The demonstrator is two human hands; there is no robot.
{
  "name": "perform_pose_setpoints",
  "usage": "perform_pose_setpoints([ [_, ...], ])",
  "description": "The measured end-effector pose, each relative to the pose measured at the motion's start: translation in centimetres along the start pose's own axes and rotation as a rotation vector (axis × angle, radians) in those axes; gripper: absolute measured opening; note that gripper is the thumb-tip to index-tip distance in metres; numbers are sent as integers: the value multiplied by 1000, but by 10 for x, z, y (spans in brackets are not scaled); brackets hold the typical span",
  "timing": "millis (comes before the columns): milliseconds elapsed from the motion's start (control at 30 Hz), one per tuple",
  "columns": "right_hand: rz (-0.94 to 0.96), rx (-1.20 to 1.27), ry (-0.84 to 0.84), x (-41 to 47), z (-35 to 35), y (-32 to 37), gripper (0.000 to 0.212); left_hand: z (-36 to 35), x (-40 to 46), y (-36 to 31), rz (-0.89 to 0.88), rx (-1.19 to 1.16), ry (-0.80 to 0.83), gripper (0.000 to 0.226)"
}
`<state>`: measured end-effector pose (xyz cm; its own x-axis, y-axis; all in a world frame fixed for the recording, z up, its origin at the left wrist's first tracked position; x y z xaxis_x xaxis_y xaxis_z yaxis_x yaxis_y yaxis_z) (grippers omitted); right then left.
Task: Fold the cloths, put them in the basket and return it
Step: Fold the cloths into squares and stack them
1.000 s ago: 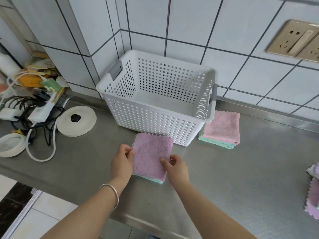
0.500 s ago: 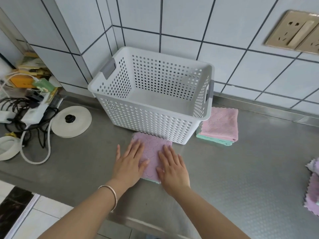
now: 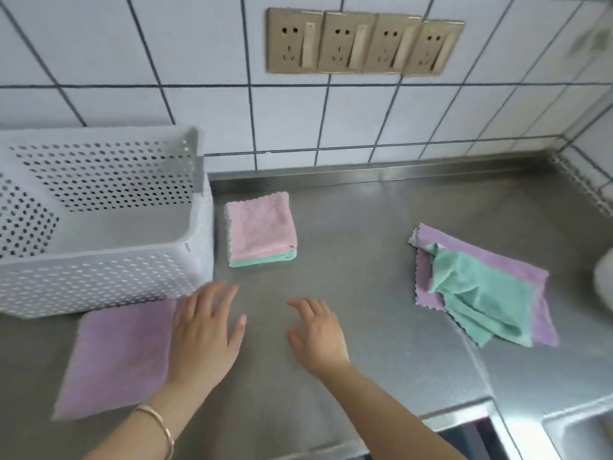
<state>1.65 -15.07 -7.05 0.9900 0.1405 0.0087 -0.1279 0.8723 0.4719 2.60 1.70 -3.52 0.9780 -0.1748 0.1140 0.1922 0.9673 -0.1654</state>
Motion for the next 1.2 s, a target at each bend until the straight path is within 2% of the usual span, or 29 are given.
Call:
perform_pose_setpoints([
  [167,-412,-22,-160,-58,80,-173,33,-50,48,-137,-224,-101,190,39],
  [300,-614,-30,-229,-85,129,-257,31,-74,75,-244,-427,-80,234,40],
  [367,-615,-43,-264,-88,140,-282,29,-87,83,-292,-498,-123,283,37],
  [433,-609,-43,-315,-86,150,-300,26,-95,88,-327,-494,-178,326,34],
  [567,-606,-24,-386,-66,175,-331,26,-118,109,-359,-257,-376,474,35],
  [700,-613,-29,-171,-36,172,-357,38,-146,134,-365,144,-715,563,39],
  [800,-572,-1,-22,-25,160,-360,38,-169,146,-375,313,-829,604,31],
  [900,-558,17,1,-27,155,-360,36,-184,150,-388,425,-933,646,26],
  [1000,-558,49,-73,-29,168,-362,38,-176,153,-396,374,-881,621,27],
  [1100,-413,33,-144,-18,193,-349,51,-156,151,-409,161,-812,631,42],
  [1200,-233,-85,-41,-7,206,-331,36,-127,143,-415,-62,-765,617,25],
])
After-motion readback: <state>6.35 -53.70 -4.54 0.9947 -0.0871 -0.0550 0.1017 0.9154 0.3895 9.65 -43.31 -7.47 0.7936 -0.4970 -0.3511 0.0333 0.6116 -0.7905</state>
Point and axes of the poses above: each hand's wrist, its own x-axis towards the middle knuckle, its own z-axis out of the back of the hand, y = z × x, the point moved 9 cm from there along x, towards the middle knuckle, and after that the axes turned 3 degrees about y, right-handed, at the moved point
